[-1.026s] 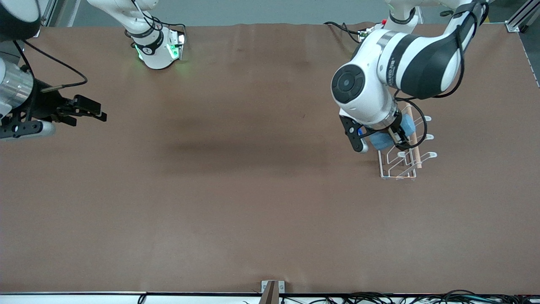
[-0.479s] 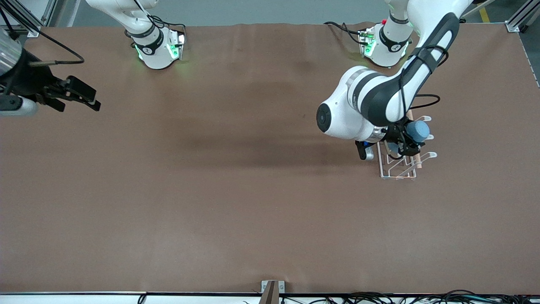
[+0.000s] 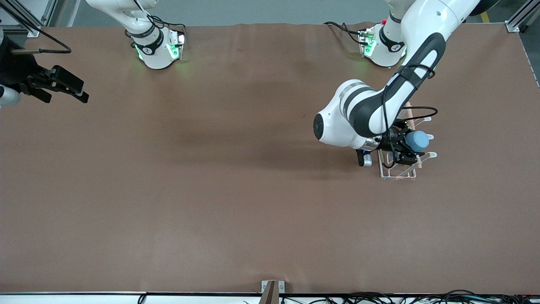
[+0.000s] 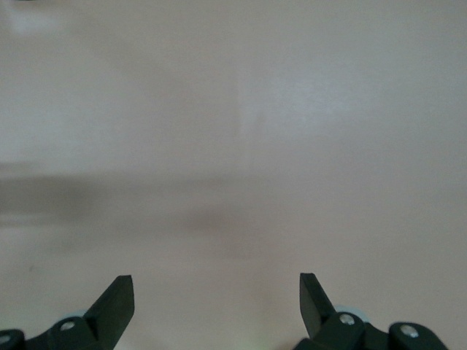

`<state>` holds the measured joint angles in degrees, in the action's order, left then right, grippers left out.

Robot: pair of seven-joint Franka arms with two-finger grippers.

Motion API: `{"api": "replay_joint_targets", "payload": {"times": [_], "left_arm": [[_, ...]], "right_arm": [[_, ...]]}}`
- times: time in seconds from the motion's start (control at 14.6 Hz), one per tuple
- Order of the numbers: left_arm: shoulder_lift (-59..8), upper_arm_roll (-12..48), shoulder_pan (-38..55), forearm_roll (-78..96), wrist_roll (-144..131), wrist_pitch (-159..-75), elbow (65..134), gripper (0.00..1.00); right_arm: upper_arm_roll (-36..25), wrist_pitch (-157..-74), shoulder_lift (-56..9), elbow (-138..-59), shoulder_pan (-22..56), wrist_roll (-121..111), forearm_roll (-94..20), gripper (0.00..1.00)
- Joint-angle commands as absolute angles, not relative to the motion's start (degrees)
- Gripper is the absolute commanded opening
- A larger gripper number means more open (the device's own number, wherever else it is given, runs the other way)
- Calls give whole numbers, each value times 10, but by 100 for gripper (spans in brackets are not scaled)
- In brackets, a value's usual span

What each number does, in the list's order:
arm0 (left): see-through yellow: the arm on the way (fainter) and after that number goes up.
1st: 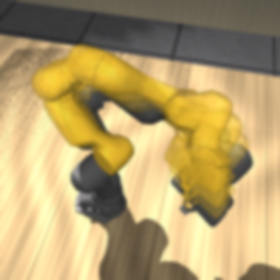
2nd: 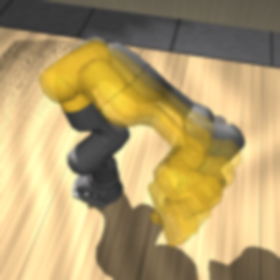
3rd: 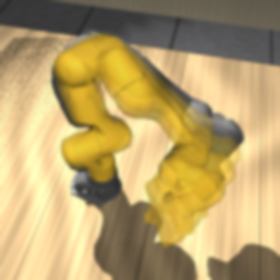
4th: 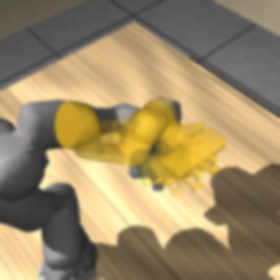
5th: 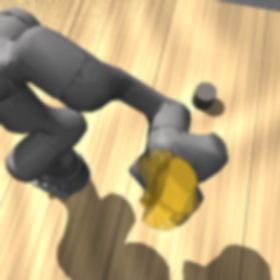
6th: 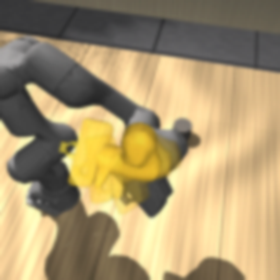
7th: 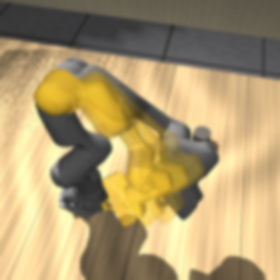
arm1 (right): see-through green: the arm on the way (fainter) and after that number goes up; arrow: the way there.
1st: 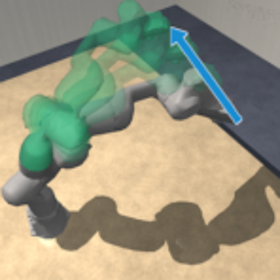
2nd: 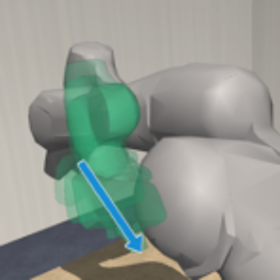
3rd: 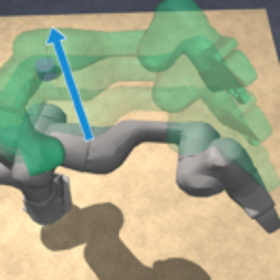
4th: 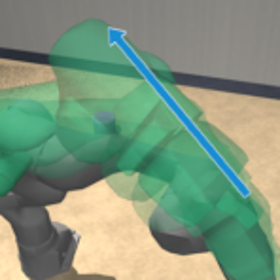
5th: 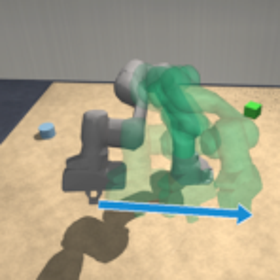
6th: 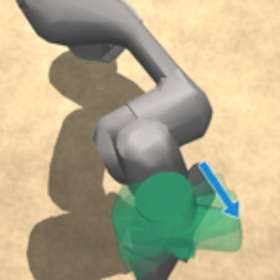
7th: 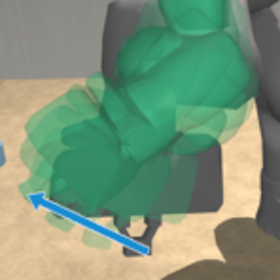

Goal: Hang cup on cup holder
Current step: 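Carry the blue cup with the left gripper onto the rack hooks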

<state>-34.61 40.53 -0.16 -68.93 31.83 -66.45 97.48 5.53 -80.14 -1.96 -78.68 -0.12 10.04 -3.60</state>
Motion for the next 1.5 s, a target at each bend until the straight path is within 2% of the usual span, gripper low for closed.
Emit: {"api": "replay_joint_targets", "payload": {"times": [0.0,0.82,1.03,1.09,1.16,1.23,1.44], "left_arm": [[-355,408,-3,-706,316,-642,977,53],[-400,400,-4,-744,287,-642,983,54],[-409,400,-4,-751,286,-642,982,59],[-414,400,-4,-761,286,-643,982,65],[-420,399,-6,-765,285,-643,977,78],[-421,399,-7,-766,279,-645,976,100],[-421,400,-2,-765,227,-644,974,100]], "right_arm": [[61,-793,-21,-781,-4,109,-17,100],[62,-788,-21,-781,-4,73,-24,100],[62,-788,-21,-781,-4,73,-24,100],[62,-788,-21,-781,-4,73,-24,100],[62,-788,-21,-781,-4,72,-24,100],[62,-788,-21,-781,-4,72,-24,100],[62,-788,-21,-781,-4,72,-24,100]]}}
